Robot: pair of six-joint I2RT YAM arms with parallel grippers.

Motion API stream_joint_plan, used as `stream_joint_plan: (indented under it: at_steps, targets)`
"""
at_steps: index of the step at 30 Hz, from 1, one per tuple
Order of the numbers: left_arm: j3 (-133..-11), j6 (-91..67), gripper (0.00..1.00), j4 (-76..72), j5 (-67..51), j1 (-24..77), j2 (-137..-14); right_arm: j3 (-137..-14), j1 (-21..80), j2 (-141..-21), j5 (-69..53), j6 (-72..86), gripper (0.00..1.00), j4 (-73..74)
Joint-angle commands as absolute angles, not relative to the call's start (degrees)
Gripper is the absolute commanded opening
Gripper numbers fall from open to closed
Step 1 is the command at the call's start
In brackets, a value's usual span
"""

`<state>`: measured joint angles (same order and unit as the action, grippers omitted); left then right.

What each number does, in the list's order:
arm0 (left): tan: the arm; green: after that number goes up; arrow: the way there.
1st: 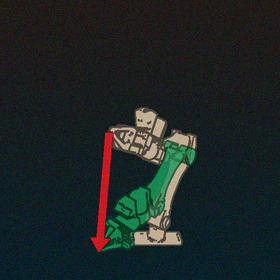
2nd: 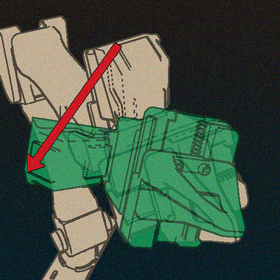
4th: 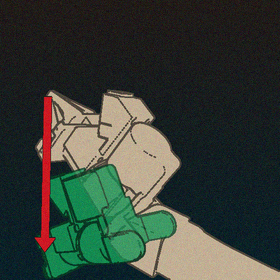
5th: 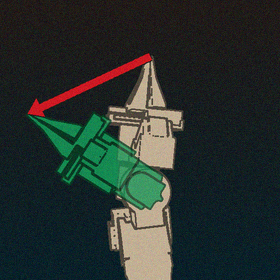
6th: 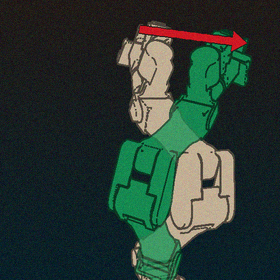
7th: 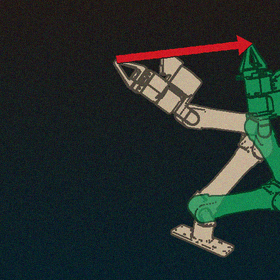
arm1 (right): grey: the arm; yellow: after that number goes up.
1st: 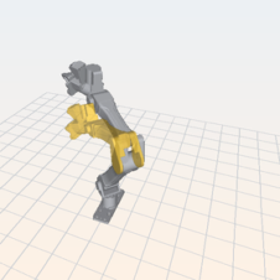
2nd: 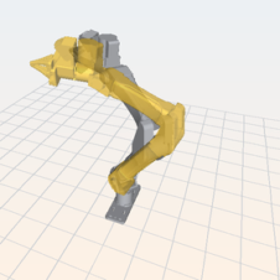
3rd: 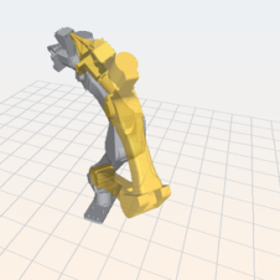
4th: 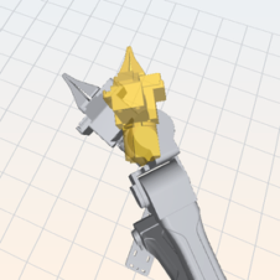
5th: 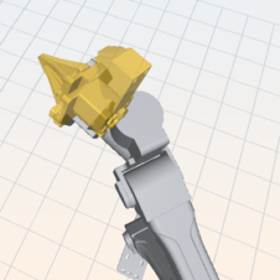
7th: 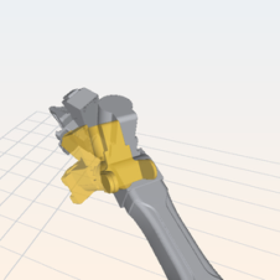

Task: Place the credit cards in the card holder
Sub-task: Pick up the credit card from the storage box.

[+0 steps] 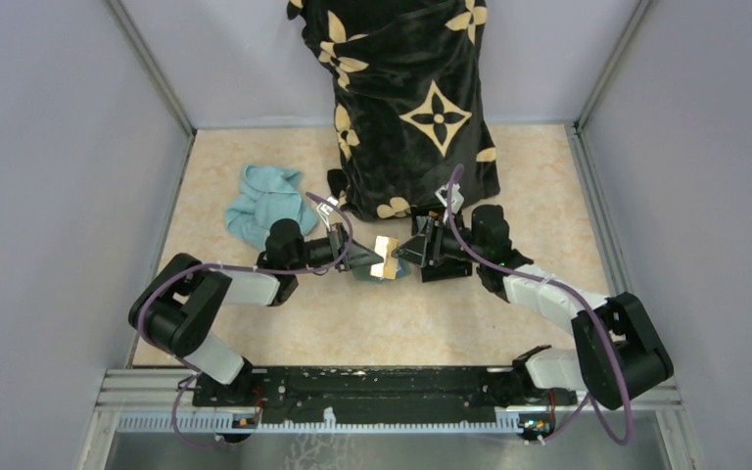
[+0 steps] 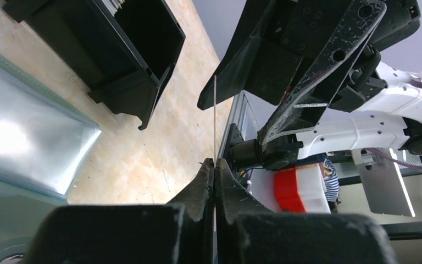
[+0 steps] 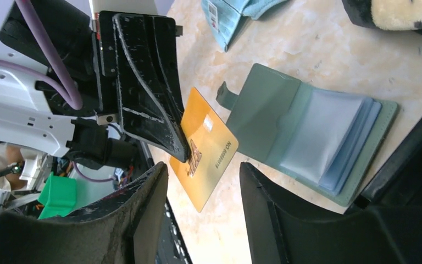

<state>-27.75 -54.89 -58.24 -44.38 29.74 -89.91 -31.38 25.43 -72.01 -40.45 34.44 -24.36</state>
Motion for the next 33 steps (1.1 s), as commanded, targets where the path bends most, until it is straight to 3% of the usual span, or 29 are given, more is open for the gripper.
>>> stream_joint_plan:
  at_steps: [1, 8, 13, 17, 21, 22, 24, 27, 33]
  targets:
    - [-26.5, -61.02, 0.0, -69.47, -44.47, 29.37, -92.2, -30.99, 26.35, -74.01, -41.25, 37.16, 0.5, -33.99]
    - [-26.05, -63.7, 0.0, -74.53, -44.38, 29.41, -94.42, -30.11, 26.75, -76.05, -41.7, 38.6, 0.45, -37.44]
    - [-26.0, -64.55, 0.0, -75.98, -44.2, 29.38, -95.58, -29.9, 27.53, -77.71, -42.37, 40.36, 0.34, -41.02]
    - [-25.77, -64.85, 0.0, -76.73, -43.73, 29.37, -96.2, -29.44, 28.24, -78.93, -42.9, 42.28, 0.23, -43.85]
    - [-25.77, -65.71, 0.0, -78.19, -43.96, 29.42, -97.27, -28.83, 28.69, -80.78, -44.53, 45.69, 0.0, -49.41]
    - [-25.75, -65.93, 0.0, -78.48, -43.98, 29.39, -97.52, -28.69, 28.73, -81.16, -44.85, 46.66, 0.0, -51.01]
    - [-25.57, -66.24, 0.06, -78.7, -43.99, 29.12, -97.9, -28.7, 28.76, -81.23, -45.13, 47.83, 0.0, -52.61]
    - [-24.16, -66.24, 0.27, -78.0, -43.25, 27.83, -97.06, -30.19, 28.78, -78.83, -43.73, 45.27, 0.0, -45.81]
    - [-22.92, -59.1, 0.39, -62.98, -38.4, 25.98, -90.58, -38.3, 29.14, -70.77, -29.05, 28.8, 0.0, -14.24]
